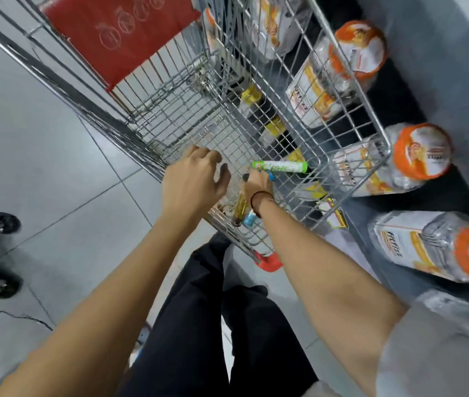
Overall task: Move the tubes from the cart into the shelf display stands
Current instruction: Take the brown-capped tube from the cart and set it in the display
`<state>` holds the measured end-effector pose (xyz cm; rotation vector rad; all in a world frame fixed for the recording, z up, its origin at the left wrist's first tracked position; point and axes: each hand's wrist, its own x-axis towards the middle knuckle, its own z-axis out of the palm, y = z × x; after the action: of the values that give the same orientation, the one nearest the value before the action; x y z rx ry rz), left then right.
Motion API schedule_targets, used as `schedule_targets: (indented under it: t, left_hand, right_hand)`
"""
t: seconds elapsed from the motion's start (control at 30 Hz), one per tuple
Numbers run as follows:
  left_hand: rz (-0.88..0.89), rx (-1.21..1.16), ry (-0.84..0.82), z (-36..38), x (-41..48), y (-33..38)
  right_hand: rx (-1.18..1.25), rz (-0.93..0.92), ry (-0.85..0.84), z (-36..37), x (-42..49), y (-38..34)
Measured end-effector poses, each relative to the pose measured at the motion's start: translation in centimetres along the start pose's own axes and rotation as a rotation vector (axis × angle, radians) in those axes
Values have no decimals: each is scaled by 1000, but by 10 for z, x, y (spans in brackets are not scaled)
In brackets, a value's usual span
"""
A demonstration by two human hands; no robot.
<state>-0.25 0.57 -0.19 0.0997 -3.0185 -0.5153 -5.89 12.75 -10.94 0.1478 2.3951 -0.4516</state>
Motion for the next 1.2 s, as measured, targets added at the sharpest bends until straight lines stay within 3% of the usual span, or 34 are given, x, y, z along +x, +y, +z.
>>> schedule_targets:
  t: [0.23,0.4,0.57,0.87,1.03,1.2]
  left_hand:
    - [-17,-3,-54,-6,0,3]
    - [17,-53,-80,-12,1,11]
    - [206,-118,-64,-15,24,56]
    - [693,-338,59,-39,75,221]
    - [928,-325,-89,-27,62,295]
    - [1104,-214,-217,-4,38,330]
  right_hand:
    - [116,-131,52,-62,-48,13]
    - [229,-205,193,-134,-95,28]
    - [300,-214,463,-207,-156,60]
    - [350,-115,886,-296,-276,143]
    - [371,-17,1065,-319,-326,188]
    - [363,97,1127,-329,-354,220]
